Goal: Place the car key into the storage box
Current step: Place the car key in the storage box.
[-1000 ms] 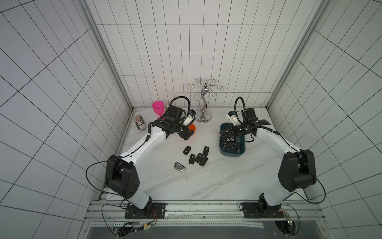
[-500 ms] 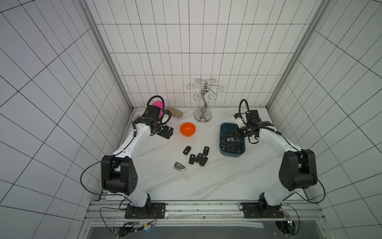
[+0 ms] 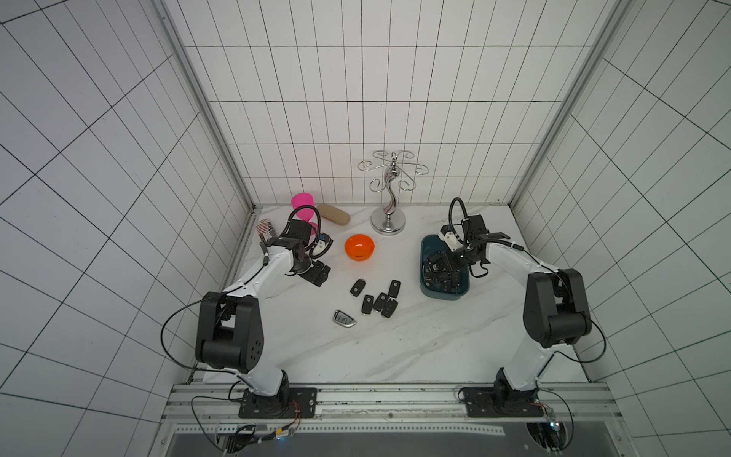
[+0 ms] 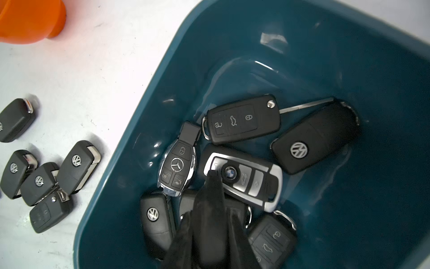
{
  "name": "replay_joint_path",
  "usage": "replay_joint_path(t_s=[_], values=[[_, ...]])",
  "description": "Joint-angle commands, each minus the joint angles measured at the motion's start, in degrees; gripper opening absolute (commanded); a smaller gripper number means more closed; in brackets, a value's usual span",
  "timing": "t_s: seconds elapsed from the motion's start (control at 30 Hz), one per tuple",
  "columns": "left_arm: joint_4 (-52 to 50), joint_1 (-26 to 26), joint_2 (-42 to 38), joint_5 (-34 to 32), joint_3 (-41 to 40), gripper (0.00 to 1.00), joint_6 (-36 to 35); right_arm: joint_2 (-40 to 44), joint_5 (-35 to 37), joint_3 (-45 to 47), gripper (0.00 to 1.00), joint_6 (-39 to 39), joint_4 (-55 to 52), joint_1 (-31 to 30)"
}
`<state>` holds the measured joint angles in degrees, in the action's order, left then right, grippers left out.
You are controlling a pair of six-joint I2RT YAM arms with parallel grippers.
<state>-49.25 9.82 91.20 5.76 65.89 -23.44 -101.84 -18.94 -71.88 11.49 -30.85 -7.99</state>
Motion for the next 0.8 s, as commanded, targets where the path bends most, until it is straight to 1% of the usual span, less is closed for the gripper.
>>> replay_joint_path(t_s=[0.0, 0.1, 0.23, 0.3, 0.47, 0.57, 0.67, 0.77], values=[[2.67, 3.56, -4.40, 2.14, -3.00, 0.91, -3.98, -1.49, 1.15, -1.69, 0.18, 1.62, -1.52, -0.39], [3.62, 7.50, -7.59, 3.73, -6.25, 0.91, -6.15, -1.35, 2.00, -1.51, 0.34, 1.66, -1.49, -0.79], [3.13, 10.66, -9.67, 6.91, -8.50, 0.91, -9.81, -0.95, 3.12, -1.34, 0.54, 1.87, -1.76, -1.15], [2.77, 11.95, -9.75, 7.58, -9.38, 0.91, -11.32, -0.81, 3.49, -1.40, 0.57, 2.05, -1.94, -1.32], [2.23, 14.32, -8.17, 8.57, -11.53, 0.91, -14.11, -0.88, 3.74, -1.76, 0.58, 1.87, -2.28, -1.51], [2.41, 15.52, -7.94, 8.53, -12.76, 0.91, -16.02, -0.57, 3.82, -1.61, 0.63, 1.94, -2.33, -1.54], [2.21, 16.35, -8.20, 9.32, -13.72, 0.91, -18.29, 0.54, 4.29, -1.39, 0.71, 1.92, -1.80, -1.50], [0.70, 16.78, -8.72, 11.04, -14.82, 0.90, -23.14, 1.92, 4.75, -1.34, 0.73, 2.05, -1.80, -1.36]])
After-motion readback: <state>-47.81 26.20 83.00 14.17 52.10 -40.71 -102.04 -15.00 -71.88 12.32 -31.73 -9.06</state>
